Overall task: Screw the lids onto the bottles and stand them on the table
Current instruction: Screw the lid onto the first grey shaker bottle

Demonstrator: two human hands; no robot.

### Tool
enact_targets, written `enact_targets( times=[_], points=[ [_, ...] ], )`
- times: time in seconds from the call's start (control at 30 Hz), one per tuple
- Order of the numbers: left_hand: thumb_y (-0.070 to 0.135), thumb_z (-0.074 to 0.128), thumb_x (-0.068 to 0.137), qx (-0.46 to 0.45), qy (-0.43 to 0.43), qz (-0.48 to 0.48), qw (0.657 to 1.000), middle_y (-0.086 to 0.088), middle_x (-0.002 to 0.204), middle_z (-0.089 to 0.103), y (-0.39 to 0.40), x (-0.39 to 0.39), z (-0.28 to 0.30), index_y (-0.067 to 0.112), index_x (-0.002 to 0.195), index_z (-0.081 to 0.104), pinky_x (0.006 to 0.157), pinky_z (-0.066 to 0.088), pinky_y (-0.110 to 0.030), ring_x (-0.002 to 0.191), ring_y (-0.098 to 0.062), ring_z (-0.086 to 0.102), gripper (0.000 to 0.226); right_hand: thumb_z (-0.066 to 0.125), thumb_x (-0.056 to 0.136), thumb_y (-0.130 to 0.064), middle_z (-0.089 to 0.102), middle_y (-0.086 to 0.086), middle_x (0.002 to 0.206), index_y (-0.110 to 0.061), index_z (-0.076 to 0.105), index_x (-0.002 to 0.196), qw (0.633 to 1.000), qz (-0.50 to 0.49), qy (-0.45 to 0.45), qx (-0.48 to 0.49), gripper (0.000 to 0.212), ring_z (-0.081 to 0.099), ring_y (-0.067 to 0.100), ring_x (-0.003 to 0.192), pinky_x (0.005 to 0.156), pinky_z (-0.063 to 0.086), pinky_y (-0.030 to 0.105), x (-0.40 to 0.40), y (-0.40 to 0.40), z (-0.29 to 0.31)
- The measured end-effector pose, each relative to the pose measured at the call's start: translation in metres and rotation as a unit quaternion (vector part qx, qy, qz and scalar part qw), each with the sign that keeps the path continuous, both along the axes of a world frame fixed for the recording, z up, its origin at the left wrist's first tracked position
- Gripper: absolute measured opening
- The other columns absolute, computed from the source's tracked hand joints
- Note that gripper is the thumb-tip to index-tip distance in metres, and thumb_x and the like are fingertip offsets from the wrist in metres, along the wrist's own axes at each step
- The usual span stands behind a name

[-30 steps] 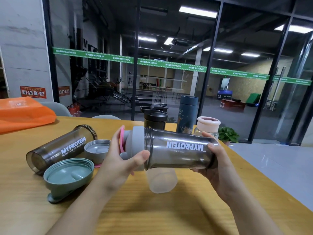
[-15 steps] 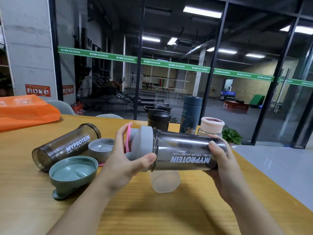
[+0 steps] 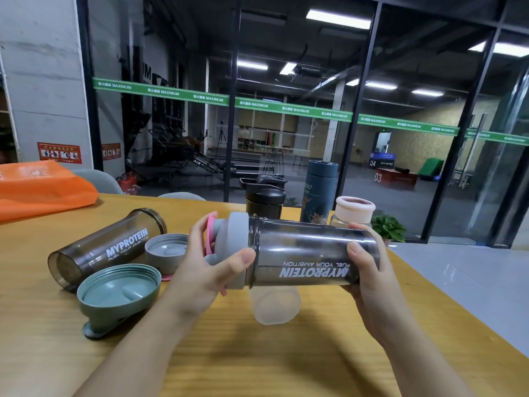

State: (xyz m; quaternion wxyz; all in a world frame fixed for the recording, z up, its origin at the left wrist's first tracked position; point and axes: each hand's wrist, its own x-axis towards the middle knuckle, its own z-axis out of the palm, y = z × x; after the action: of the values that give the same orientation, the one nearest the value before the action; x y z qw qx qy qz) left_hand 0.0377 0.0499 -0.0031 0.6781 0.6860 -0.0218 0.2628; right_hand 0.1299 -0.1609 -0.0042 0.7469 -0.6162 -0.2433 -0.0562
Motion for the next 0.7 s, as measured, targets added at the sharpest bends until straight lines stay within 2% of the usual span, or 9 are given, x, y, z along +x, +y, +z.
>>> enact_targets(
  times=[0.1,0.13,0.2,0.3,0.4,0.5,0.6,0.67,0.7],
  points=[
    [0.054,0.076,0.038,-0.044,0.019,-0.015,0.999,-0.003,0.114,0.061,0.003,0.005,-0.003,0.039,0.136,0.036,0.062,0.052,-0.036,0.080,-0.010,0.063,0.107,0.075,0.046,-0.074,0.060,0.005,0.124,-0.050,0.055,0.111,0.999,-0.004,-0.029,-0.025,0.072,0.062,0.031,0.107,0.088,0.049,0.055,-0.003,0.001,0.000],
    [0.052,0.078,0.038,-0.063,0.026,-0.021,0.997,-0.003,0.116,0.063,0.004,0.006,-0.003,0.039,0.133,0.039,0.074,0.054,-0.049,0.087,-0.017,0.064,0.103,0.072,0.044,-0.077,0.058,0.007,0.127,-0.051,0.054,0.112,0.999,-0.004,-0.037,-0.026,0.075,0.060,0.032,0.111,0.087,0.049,0.053,-0.004,0.002,-0.001],
    [0.049,0.079,0.038,-0.094,0.034,-0.031,0.994,0.000,0.116,0.066,0.005,0.006,-0.002,0.039,0.126,0.045,0.086,0.052,-0.056,0.093,-0.021,0.067,0.095,0.071,0.046,-0.079,0.054,0.011,0.130,-0.052,0.052,0.114,0.998,0.000,-0.048,-0.028,0.076,0.057,0.033,0.115,0.088,0.048,0.049,-0.004,0.002,-0.001],
    [0.047,0.080,0.038,-0.107,0.043,-0.037,0.993,0.000,0.116,0.067,0.005,0.007,-0.002,0.037,0.125,0.048,0.082,0.056,-0.052,0.091,-0.019,0.069,0.093,0.071,0.051,-0.077,0.052,0.009,0.132,-0.052,0.050,0.116,0.997,0.003,-0.066,-0.031,0.073,0.055,0.032,0.118,0.098,0.042,0.060,-0.003,0.002,-0.004],
    [0.045,0.080,0.039,-0.113,0.047,-0.048,0.991,-0.002,0.118,0.066,0.005,0.007,-0.002,0.034,0.128,0.046,0.073,0.059,-0.045,0.089,-0.018,0.070,0.095,0.070,0.053,-0.077,0.053,0.009,0.130,-0.053,0.049,0.115,0.996,0.007,-0.075,-0.040,0.070,0.057,0.030,0.115,0.098,0.042,0.060,-0.002,0.002,-0.004],
    [0.044,0.079,0.040,-0.099,0.035,-0.045,0.994,-0.004,0.117,0.066,0.007,0.007,-0.004,0.037,0.123,0.048,0.085,0.053,-0.057,0.096,-0.025,0.069,0.089,0.070,0.057,-0.071,0.057,0.005,0.126,-0.057,0.051,0.109,0.997,0.003,-0.066,-0.043,0.058,0.061,0.025,0.109,0.096,0.046,0.057,-0.002,0.003,-0.004],
    [0.046,0.080,0.045,-0.076,0.022,-0.045,0.996,-0.003,0.124,0.062,0.011,0.008,-0.008,0.044,0.132,0.038,0.093,0.046,-0.062,0.108,-0.039,0.061,0.097,0.060,0.062,-0.061,0.061,0.000,0.121,-0.059,0.051,0.105,0.998,-0.004,-0.045,-0.049,0.044,0.064,0.021,0.104,0.095,0.048,0.055,-0.001,0.001,-0.004],
    [0.046,0.079,0.045,-0.048,0.010,-0.046,0.998,-0.002,0.123,0.059,0.012,0.008,-0.008,0.047,0.135,0.033,0.073,0.054,-0.044,0.093,-0.035,0.064,0.101,0.057,0.061,-0.064,0.063,-0.003,0.118,-0.059,0.050,0.107,0.997,-0.007,-0.033,-0.064,0.047,0.065,0.019,0.101,0.094,0.048,0.055,-0.001,0.000,-0.003],
    [0.046,0.078,0.044,-0.034,0.005,-0.045,0.998,-0.002,0.119,0.059,0.012,0.006,-0.008,0.047,0.136,0.032,0.060,0.050,-0.030,0.079,-0.024,0.064,0.103,0.056,0.060,-0.066,0.064,-0.004,0.116,-0.059,0.050,0.107,0.997,-0.007,-0.028,-0.074,0.048,0.066,0.019,0.101,0.094,0.048,0.055,-0.001,-0.001,-0.002]
  ],
)
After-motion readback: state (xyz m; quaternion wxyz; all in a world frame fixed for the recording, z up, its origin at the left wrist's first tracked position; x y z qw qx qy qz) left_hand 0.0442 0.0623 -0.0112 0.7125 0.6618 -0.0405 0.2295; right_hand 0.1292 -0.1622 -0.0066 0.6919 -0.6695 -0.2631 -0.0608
